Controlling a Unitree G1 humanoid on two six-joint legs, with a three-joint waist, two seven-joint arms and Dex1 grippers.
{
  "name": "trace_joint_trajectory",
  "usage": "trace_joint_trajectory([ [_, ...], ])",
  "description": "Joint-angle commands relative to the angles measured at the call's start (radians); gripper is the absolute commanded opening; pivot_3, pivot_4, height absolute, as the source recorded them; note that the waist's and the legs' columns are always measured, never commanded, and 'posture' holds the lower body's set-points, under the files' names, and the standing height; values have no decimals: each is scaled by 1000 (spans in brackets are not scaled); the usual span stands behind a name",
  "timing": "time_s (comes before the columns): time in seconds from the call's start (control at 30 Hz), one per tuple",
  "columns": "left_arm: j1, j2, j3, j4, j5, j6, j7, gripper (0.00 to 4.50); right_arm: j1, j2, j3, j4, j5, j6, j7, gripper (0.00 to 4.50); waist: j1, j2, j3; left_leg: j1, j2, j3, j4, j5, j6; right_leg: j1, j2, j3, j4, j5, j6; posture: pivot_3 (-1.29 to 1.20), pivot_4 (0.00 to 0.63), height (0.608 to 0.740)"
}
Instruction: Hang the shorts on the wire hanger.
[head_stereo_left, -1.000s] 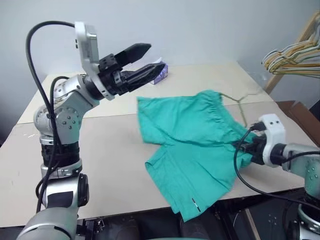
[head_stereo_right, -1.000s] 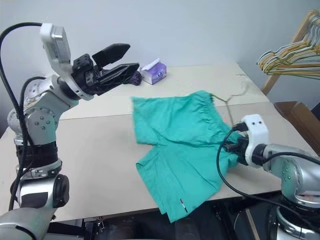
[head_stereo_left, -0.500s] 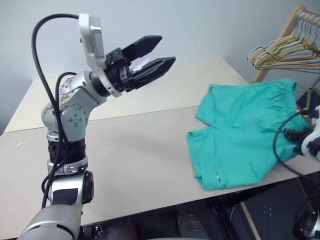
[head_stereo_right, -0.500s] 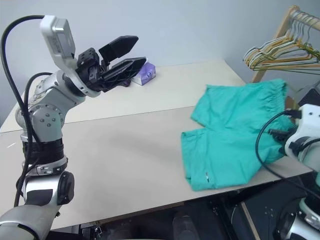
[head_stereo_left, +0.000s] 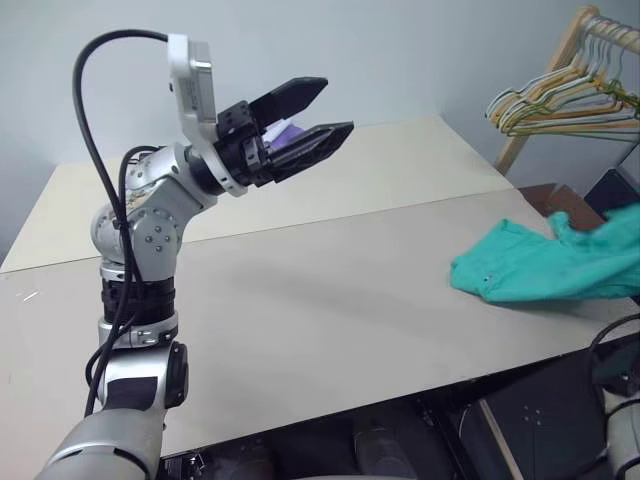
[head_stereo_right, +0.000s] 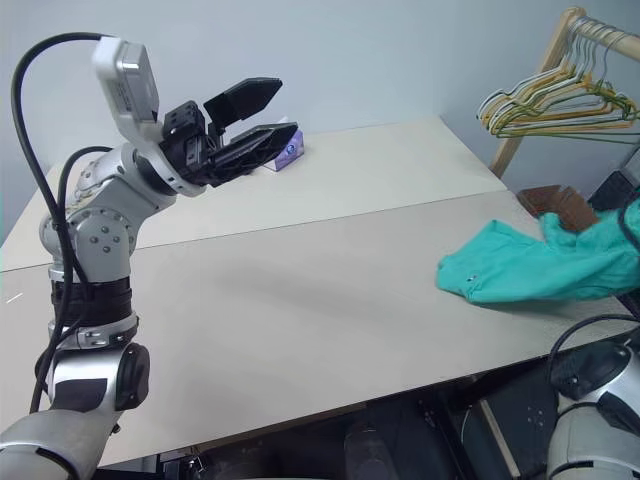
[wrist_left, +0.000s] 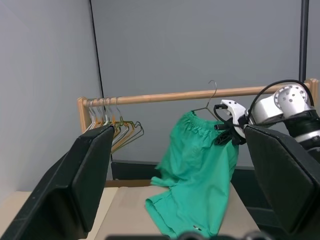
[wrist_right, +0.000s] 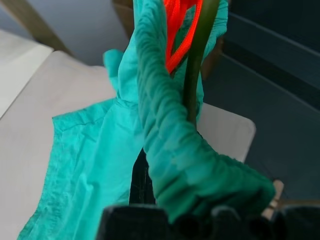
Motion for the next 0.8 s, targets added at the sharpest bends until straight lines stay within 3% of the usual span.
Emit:
trace_joint_trajectory([
  [0.03, -27, 3, 6, -12, -4, -17, -4, 4469, -64, -45, -25, 29, -69, 8, 8, 0, 0, 1, 0, 0, 0, 0, 0, 0, 0, 0, 0, 0, 0, 0, 0, -246, 42, 740],
  [0.5, -26, 10, 1, -25, -6, -7, -3, 4469, -102, -92, -122, 254, -279, -85, 105, 0, -2, 4, -2, 1, 0, 2, -1, 0, 0, 0, 0, 1, -1, 0, 1, -241, 43, 740],
  [0.8, -32, 15, 0, -26, -7, -3, -3, 4469, -38, -103, -56, 231, -284, -121, 224, 0, -3, 4, -2, 2, 0, 2, -1, 0, 0, 1, 0, 1, -2, -1, 1, -241, 44, 740],
])
